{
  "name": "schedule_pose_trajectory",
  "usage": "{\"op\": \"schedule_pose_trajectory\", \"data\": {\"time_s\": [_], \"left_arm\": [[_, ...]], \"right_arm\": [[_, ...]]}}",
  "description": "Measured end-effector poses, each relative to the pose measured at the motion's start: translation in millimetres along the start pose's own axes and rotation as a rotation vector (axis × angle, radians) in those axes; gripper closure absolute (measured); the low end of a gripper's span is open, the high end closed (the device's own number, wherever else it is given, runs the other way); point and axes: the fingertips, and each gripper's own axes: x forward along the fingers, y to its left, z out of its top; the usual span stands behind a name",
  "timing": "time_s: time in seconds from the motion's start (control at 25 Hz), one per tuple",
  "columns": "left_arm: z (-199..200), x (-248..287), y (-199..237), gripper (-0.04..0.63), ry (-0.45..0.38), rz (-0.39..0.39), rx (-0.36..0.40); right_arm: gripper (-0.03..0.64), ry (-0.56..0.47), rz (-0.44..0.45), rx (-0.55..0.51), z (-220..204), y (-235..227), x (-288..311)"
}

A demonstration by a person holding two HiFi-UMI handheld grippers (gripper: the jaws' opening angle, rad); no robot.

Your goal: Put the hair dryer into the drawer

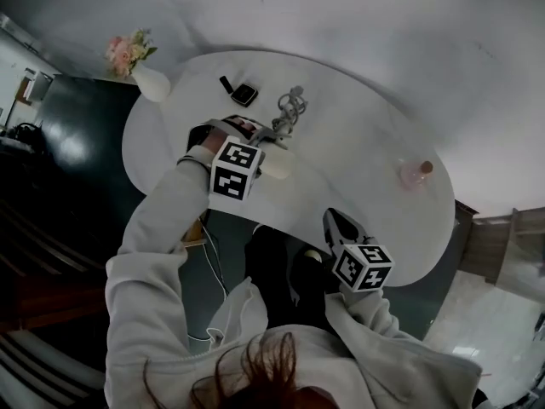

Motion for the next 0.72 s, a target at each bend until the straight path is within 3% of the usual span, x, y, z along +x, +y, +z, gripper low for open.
{"op": "schedule_pose_trajectory", "data": {"time_s": [0.16,0.28,0.32,0.4,0.44,0.64,0.72], "left_arm": [[-17.0,-9.0,-20.6,0.244,0.051,-0.014,-0.045],[-19.1,-13.8,-29.7,0.244,0.047,-0.017,-0.068],[-18.7,-16.3,-31.3,0.244,0.042,-0.015,-0.073],[-18.3,-22.1,-35.1,0.244,0.038,0.000,-0.078],[-18.3,-25.6,-38.1,0.244,0.035,0.010,-0.081],[-21.8,-48.7,-60.5,0.244,-0.008,0.066,-0.122],[-30.1,-58.8,-77.5,0.244,-0.027,0.078,-0.145]], "right_arm": [[0.567,0.043,0.092,-0.035,-8.0,22.5,15.9],[0.568,0.081,0.211,-0.056,-14.0,44.2,32.6],[0.547,0.104,0.262,-0.048,-16.6,52.8,38.9],[0.390,0.146,0.365,0.000,-20.1,71.7,49.3],[0.357,0.155,0.411,0.032,-19.6,81.5,53.0],[0.239,0.163,0.587,0.198,-8.8,127.5,78.3],[0.235,0.166,0.618,0.268,-6.3,148.0,96.1]]}}
